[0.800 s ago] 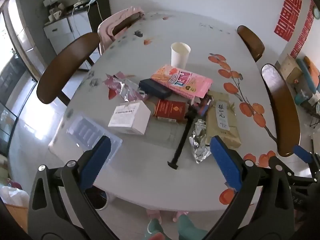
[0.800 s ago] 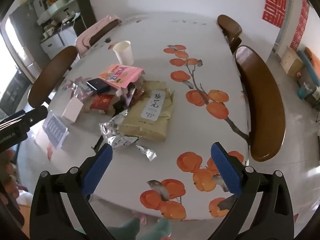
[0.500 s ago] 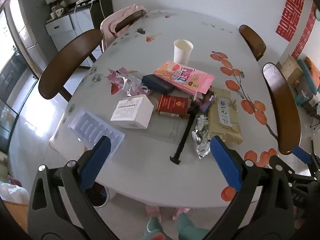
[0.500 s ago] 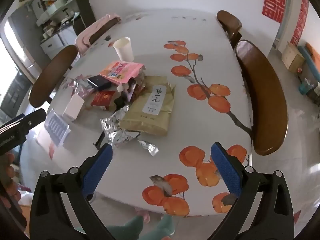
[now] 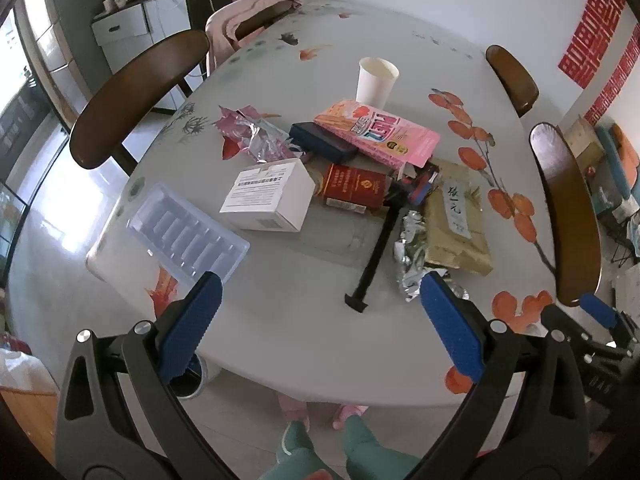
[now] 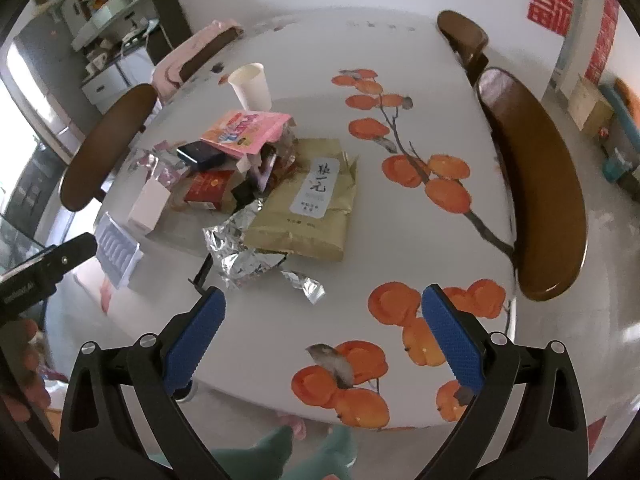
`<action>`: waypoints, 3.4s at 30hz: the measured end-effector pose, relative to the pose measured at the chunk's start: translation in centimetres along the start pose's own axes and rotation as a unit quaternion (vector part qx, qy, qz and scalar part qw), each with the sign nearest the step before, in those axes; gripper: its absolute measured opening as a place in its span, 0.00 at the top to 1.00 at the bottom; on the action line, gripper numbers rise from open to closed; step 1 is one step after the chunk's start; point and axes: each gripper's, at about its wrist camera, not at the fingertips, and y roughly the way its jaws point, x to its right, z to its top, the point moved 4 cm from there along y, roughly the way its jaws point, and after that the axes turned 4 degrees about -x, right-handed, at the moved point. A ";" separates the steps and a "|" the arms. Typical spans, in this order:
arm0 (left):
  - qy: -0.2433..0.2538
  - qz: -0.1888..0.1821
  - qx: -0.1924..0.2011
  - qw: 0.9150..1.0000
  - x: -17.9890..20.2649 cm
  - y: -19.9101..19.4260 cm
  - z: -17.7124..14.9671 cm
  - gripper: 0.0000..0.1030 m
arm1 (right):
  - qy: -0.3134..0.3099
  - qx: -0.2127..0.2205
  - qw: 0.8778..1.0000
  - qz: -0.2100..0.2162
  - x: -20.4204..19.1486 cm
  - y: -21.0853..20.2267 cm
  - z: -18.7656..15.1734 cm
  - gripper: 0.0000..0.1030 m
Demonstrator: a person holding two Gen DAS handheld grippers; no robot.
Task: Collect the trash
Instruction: 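Move both grippers toward the gold tea bag and foil on the table, then grasp the crumpled foil with the left gripper while the right gripper grasps the gold tea bag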
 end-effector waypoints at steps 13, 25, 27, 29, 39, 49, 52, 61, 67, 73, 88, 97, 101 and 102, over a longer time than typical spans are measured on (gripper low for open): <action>0.047 0.007 -0.012 0.999 -0.2 1.9 -0.7 0.06 | 0.014 -0.014 1.000 0.010 -0.3 1.9 0.3 0.06; 0.050 -0.011 -0.023 0.998 -0.2 3.0 -0.5 0.06 | 0.016 -0.029 0.999 0.007 -0.9 3.4 1.4 0.06; 0.052 -0.021 -0.030 0.998 0.0 3.5 -0.4 0.06 | 0.020 -0.030 0.999 0.009 -0.8 3.8 1.7 0.06; 0.055 -0.032 -0.031 0.997 0.3 4.1 -0.4 0.06 | 0.021 -0.030 0.999 0.009 -0.7 4.2 2.0 0.06; 0.055 -0.020 -0.063 0.996 2.5 7.1 0.8 0.06 | 0.009 -0.057 0.997 0.044 0.5 7.1 4.5 0.06; 0.030 -0.010 -0.105 0.994 3.9 10.5 1.0 0.06 | -0.010 -0.095 0.993 0.065 1.3 10.8 6.4 0.06; 0.031 -0.010 -0.113 0.993 4.2 11.3 0.7 0.06 | -0.013 -0.105 0.992 0.070 1.4 11.9 6.5 0.06; 0.034 -0.092 -0.116 0.988 6.2 13.0 0.3 0.11 | 0.008 -0.148 0.984 0.097 1.1 15.2 6.6 0.09; 0.041 -0.098 -0.095 0.990 6.9 13.1 0.9 0.17 | 0.039 -0.164 0.977 0.131 1.2 16.4 6.9 0.32; 0.055 -0.093 -0.086 0.990 6.7 12.6 0.8 0.30 | 0.051 -0.172 0.973 0.142 1.7 16.3 7.1 0.61; 0.032 -0.194 -0.089 0.976 6.9 12.7 0.3 0.87 | 0.080 -0.161 0.966 0.186 3.1 15.6 7.2 0.93; 0.033 -0.178 -0.072 0.981 6.1 12.3 0.6 0.98 | 0.079 -0.135 0.966 0.205 3.7 12.8 7.7 0.97; 0.047 -0.180 -0.055 0.981 6.5 10.5 1.0 0.98 | 0.077 -0.114 0.969 0.204 4.9 10.5 8.4 0.97; 0.049 -0.180 -0.053 0.981 6.7 10.2 1.2 0.98 | 0.079 -0.106 0.970 0.203 5.5 9.7 8.6 0.97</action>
